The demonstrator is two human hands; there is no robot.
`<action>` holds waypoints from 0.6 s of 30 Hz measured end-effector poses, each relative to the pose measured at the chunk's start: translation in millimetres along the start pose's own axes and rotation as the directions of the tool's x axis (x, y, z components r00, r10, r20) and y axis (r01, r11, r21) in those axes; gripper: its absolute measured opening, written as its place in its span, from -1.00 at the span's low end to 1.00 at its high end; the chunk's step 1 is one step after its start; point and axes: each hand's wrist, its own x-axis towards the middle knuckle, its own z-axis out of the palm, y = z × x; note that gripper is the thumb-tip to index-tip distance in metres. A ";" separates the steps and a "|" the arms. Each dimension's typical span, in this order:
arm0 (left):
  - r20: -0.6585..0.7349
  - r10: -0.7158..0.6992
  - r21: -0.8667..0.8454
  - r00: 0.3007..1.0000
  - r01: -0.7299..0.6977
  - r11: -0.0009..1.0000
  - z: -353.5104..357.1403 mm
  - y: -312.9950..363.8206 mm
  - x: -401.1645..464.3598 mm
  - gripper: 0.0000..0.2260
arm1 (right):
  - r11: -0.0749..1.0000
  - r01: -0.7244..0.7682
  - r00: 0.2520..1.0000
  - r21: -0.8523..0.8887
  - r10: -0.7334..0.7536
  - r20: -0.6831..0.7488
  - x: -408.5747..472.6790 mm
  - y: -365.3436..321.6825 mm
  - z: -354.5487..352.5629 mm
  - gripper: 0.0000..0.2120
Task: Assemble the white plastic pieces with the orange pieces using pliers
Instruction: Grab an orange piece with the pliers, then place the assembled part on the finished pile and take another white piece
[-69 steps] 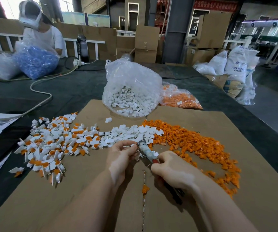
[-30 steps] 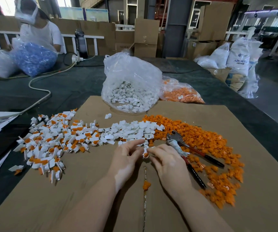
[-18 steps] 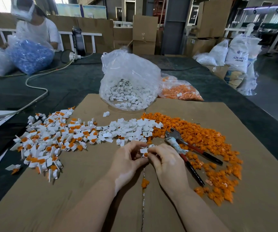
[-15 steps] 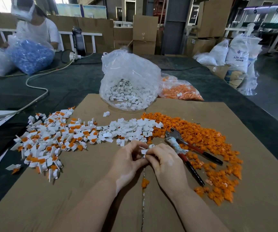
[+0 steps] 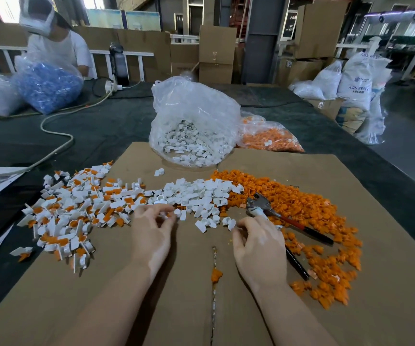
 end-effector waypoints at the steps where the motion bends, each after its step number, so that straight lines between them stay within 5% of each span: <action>1: -0.044 -0.017 0.033 0.999 0.019 0.999 -4.4 -3.9 5.0 -0.88 | 0.999 0.001 1.000 -0.032 0.000 0.012 -0.5 -1.0 -0.2 -0.91; 11: -0.261 -0.002 0.381 0.965 0.105 0.919 -19.5 -19.0 21.1 -0.71 | 0.994 -0.010 0.995 -0.113 0.021 0.098 -0.6 -0.1 6.1 -0.87; 15: -0.097 0.175 0.280 0.980 -0.142 0.949 -6.2 -11.5 12.1 -0.74 | 0.998 -0.033 0.986 -0.045 0.040 0.160 1.8 2.9 7.6 -0.92; 18: 0.116 0.304 0.222 0.946 -0.323 0.920 9.6 -0.6 1.9 -0.80 | 0.998 -0.031 0.997 0.058 0.026 0.071 1.5 0.1 5.0 -0.96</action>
